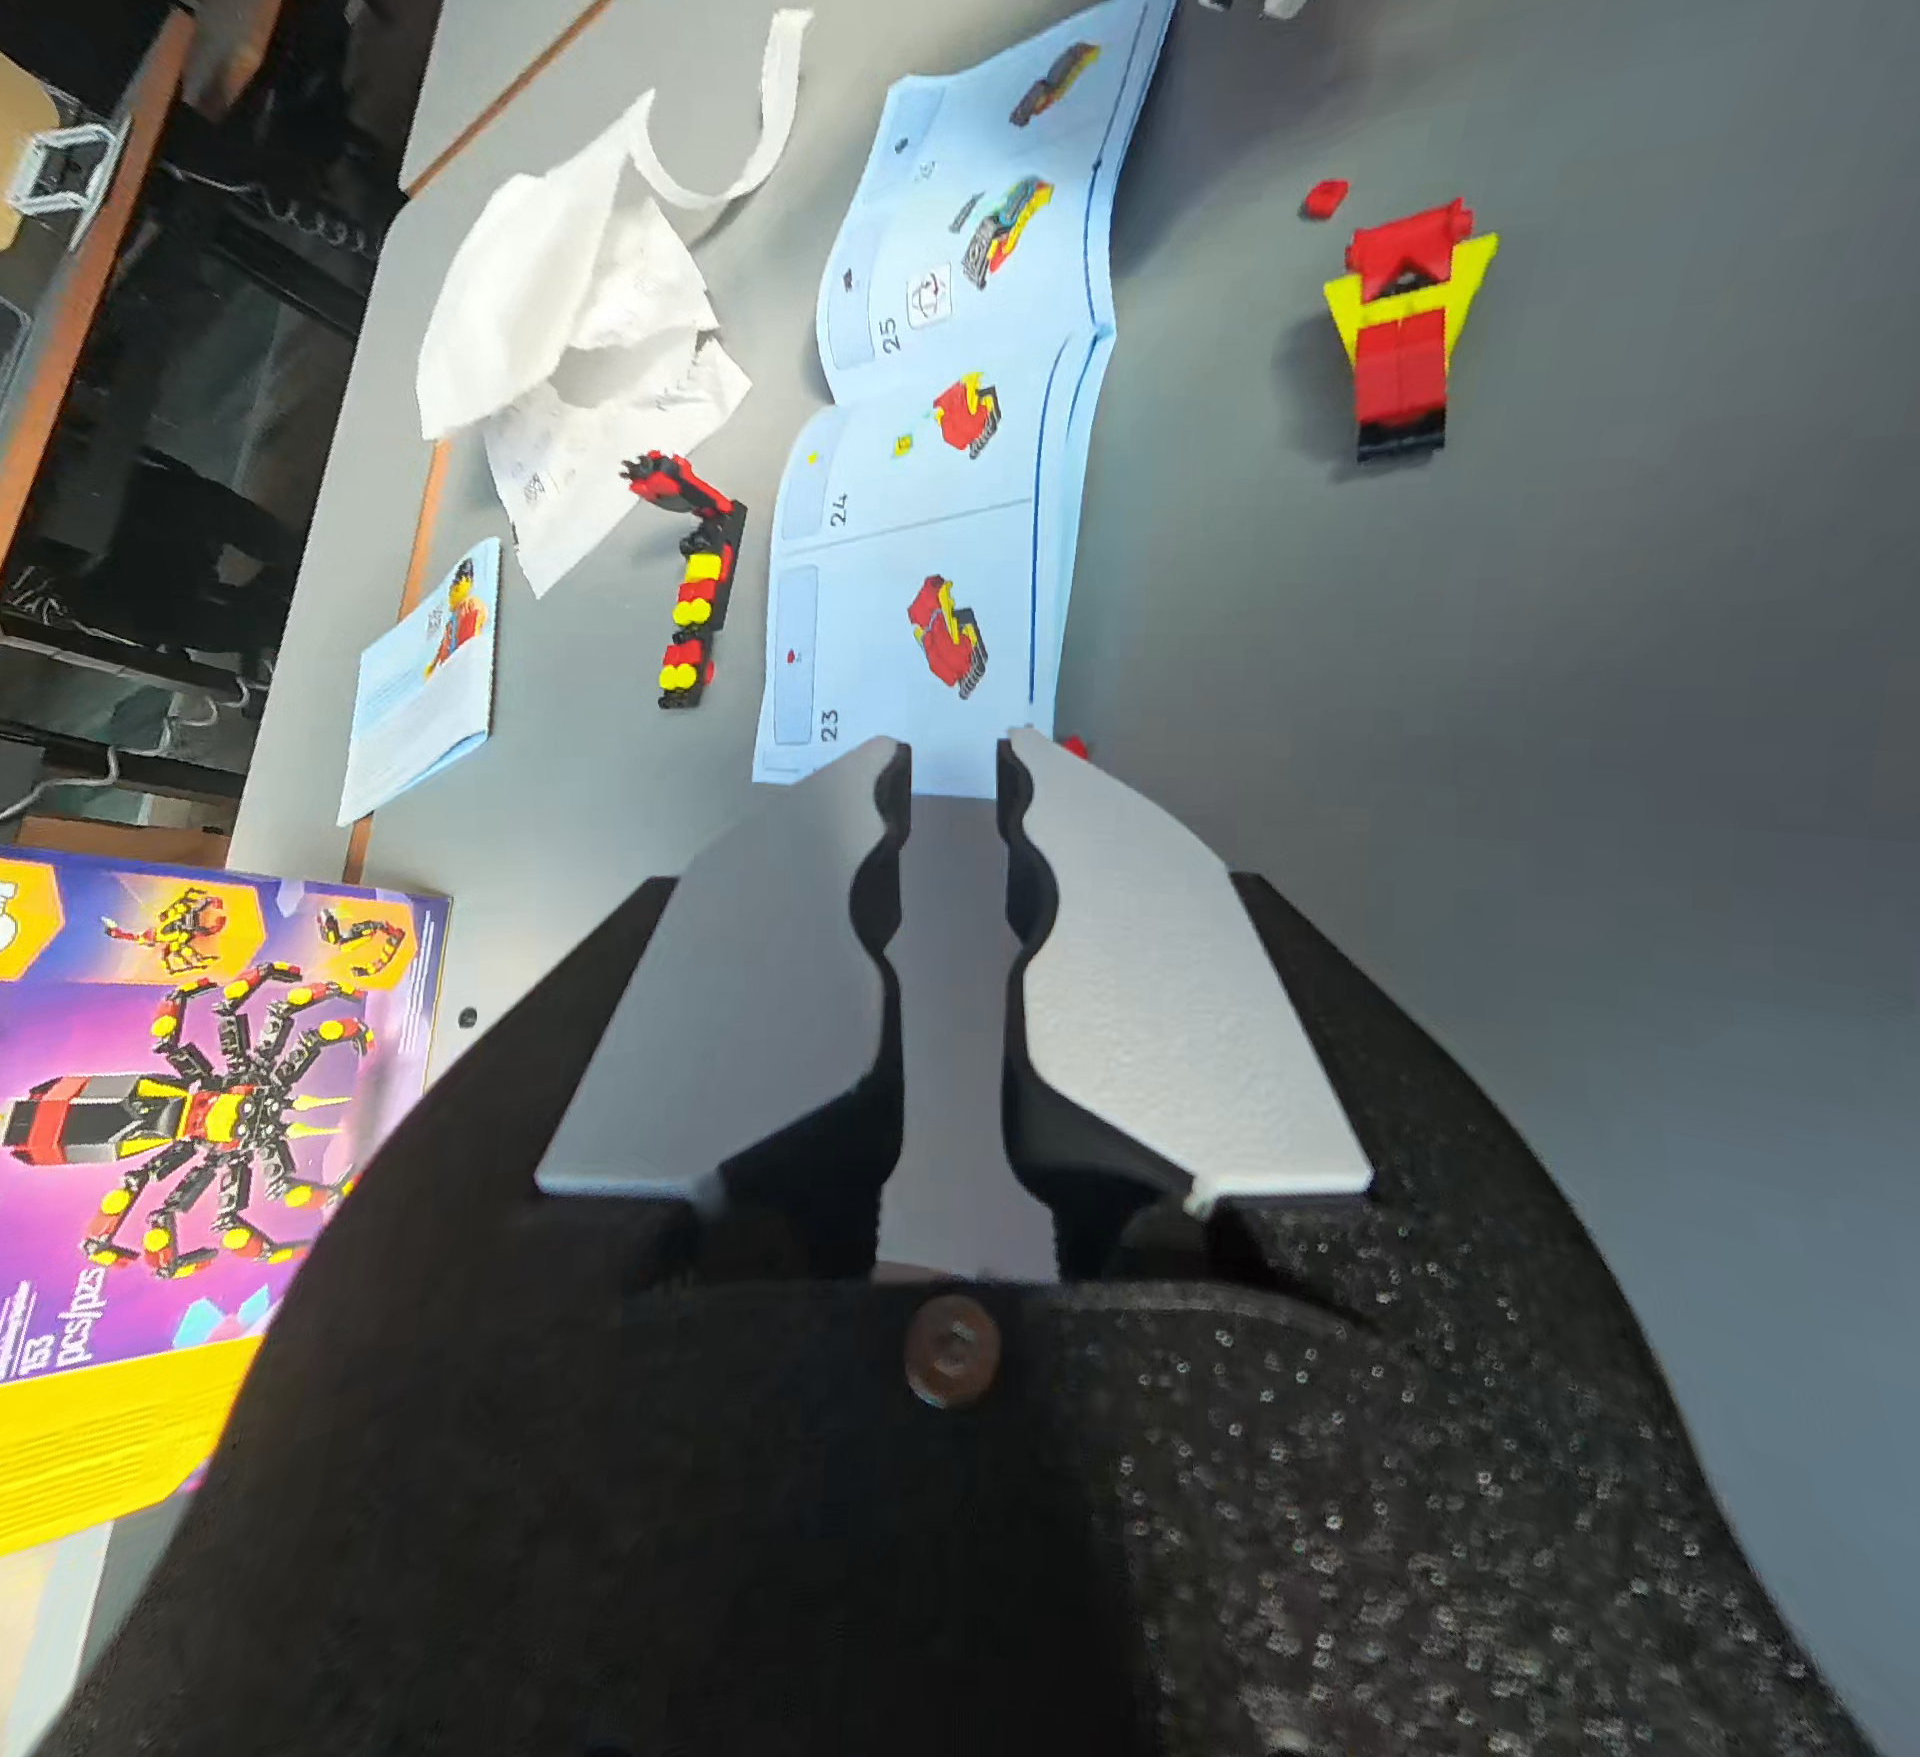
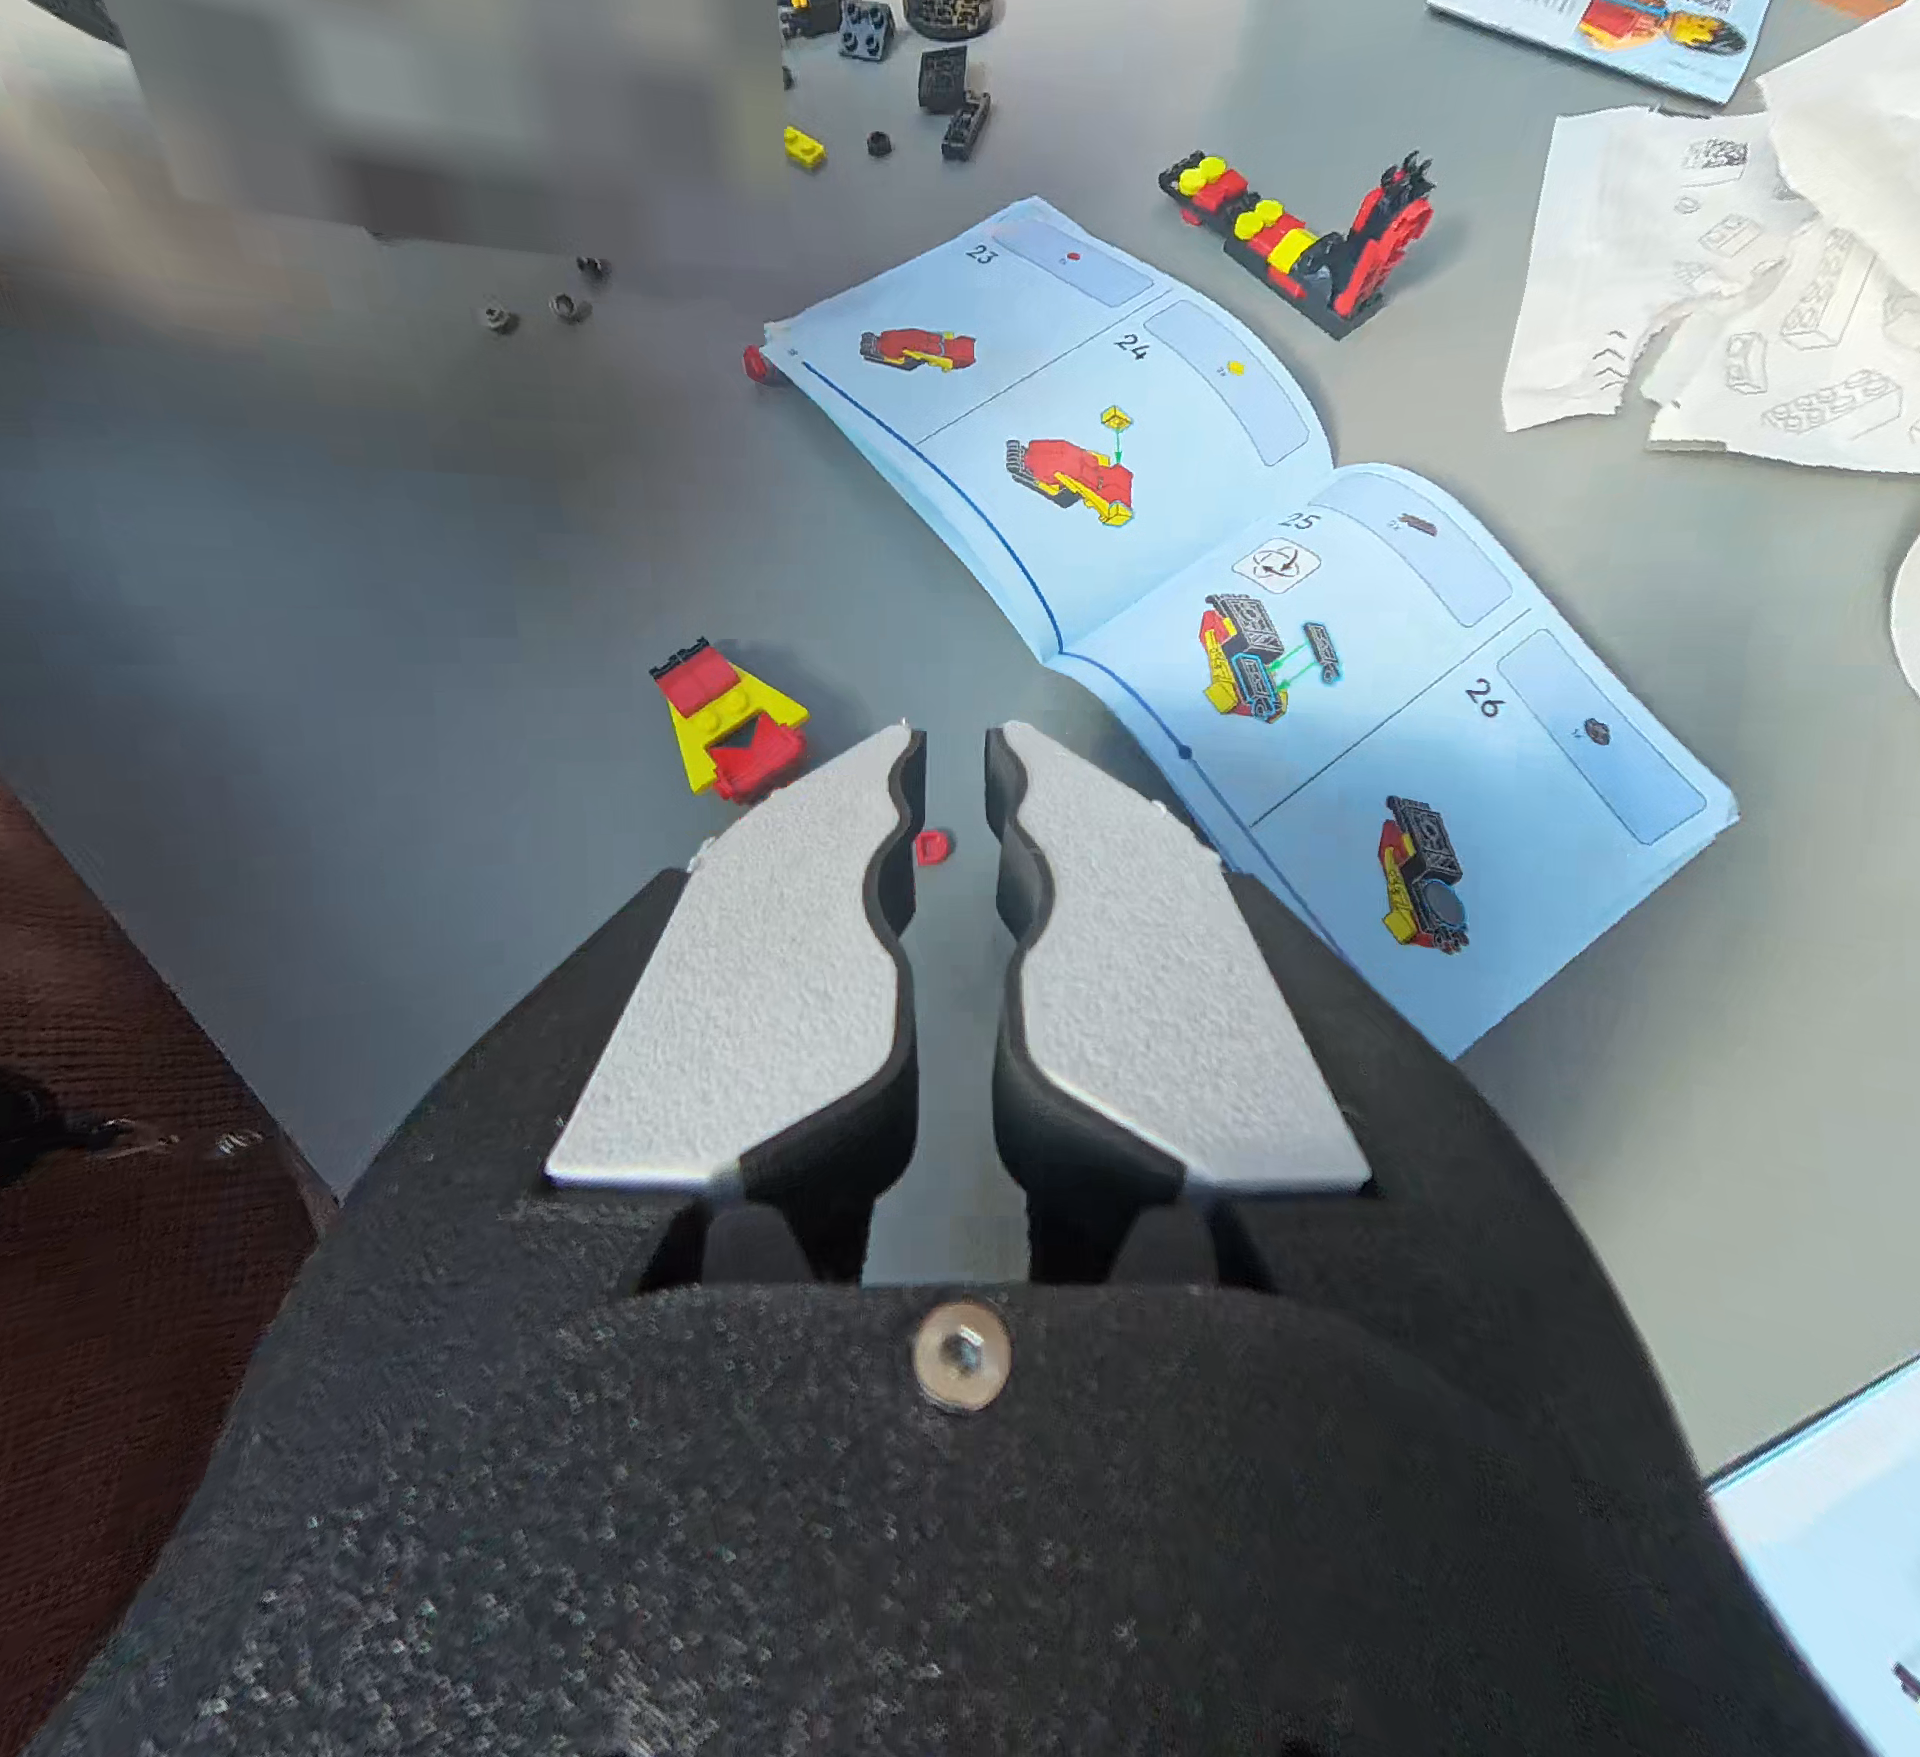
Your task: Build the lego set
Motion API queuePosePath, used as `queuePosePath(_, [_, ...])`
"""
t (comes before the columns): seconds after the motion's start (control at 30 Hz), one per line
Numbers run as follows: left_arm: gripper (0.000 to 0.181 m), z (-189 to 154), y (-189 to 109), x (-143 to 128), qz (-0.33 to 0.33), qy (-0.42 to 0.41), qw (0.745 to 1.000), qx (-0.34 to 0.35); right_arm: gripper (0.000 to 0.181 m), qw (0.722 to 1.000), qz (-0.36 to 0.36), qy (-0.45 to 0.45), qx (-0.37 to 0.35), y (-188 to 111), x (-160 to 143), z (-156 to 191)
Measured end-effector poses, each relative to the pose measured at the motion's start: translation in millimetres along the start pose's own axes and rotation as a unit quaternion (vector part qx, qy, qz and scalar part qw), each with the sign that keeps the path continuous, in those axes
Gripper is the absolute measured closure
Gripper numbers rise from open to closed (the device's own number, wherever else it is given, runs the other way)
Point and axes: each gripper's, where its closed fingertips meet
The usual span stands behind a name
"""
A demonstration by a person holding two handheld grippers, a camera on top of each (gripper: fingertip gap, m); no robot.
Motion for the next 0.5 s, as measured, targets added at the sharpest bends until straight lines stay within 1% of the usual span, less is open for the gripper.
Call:
queuePosePath(0.07, [0.166,-2.9,-4.1,-14.5,0.031,-0.009,0.999,-0.003,0.170,1.000,0.022,-0.014,-0.011,5.1,-11.0,2.7])
queuePosePath(0.13, [0.166,-14.3,-2.7,-24.2,0.047,-0.030,0.998,-0.030,0.170,0.999,0.034,-0.026,-0.031,9.4,-17.6,0.8])
queuePosePath(0.2, [0.166,-26.6,3.8,-28.0,0.057,-0.031,0.996,-0.061,0.170,0.998,0.043,-0.028,-0.022,14.2,-21.2,3.7])
queuePosePath(0.33, [0.165,-31.1,19.7,-35.7,0.102,-0.019,0.991,-0.085,0.170,0.998,0.036,-0.030,-0.030,16.7,-19.3,-0.3])
queuePosePath(0.4, [0.165,-35.7,23.0,-33.2,0.091,-0.025,0.990,-0.104,0.170,0.999,0.023,-0.024,-0.029,15.1,-17.6,0.2])
queuePosePath(0.47, [0.165,-33.3,26.8,-28.2,0.074,-0.048,0.991,-0.101,0.170,0.999,0.015,-0.019,-0.024,14.0,-17.7,1.3])
queuePosePath(0.5, [0.166,-31.5,29.1,-27.5,0.076,-0.065,0.990,-0.100,0.170,0.999,0.012,-0.017,-0.026,13.5,-18.2,0.3])
Point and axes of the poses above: each gripper's, where its closed fingertips meet, y out along the fingers, x out of its top, z = x × y across the jaws, and after that the axes turned 4 degrees about z, right-handed
